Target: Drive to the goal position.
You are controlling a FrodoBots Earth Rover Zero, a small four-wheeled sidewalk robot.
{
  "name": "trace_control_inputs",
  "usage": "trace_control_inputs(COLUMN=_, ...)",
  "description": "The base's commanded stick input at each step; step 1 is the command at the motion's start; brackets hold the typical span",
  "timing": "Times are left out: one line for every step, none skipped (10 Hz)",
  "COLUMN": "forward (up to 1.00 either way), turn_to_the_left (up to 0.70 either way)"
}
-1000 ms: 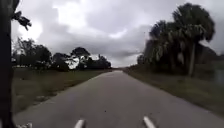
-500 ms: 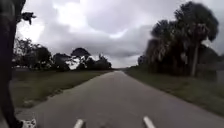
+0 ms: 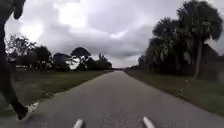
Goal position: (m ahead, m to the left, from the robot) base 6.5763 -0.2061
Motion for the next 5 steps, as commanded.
trace_control_inputs(forward=0.70, turn_to_the_left=0.00)
trace_control_inputs(forward=0.70, turn_to_the_left=0.00)
trace_control_inputs(forward=0.70, turn_to_the_left=0.00)
trace_control_inputs(forward=0.70, turn_to_the_left=0.00)
trace_control_inputs(forward=0.70, turn_to_the_left=0.00)
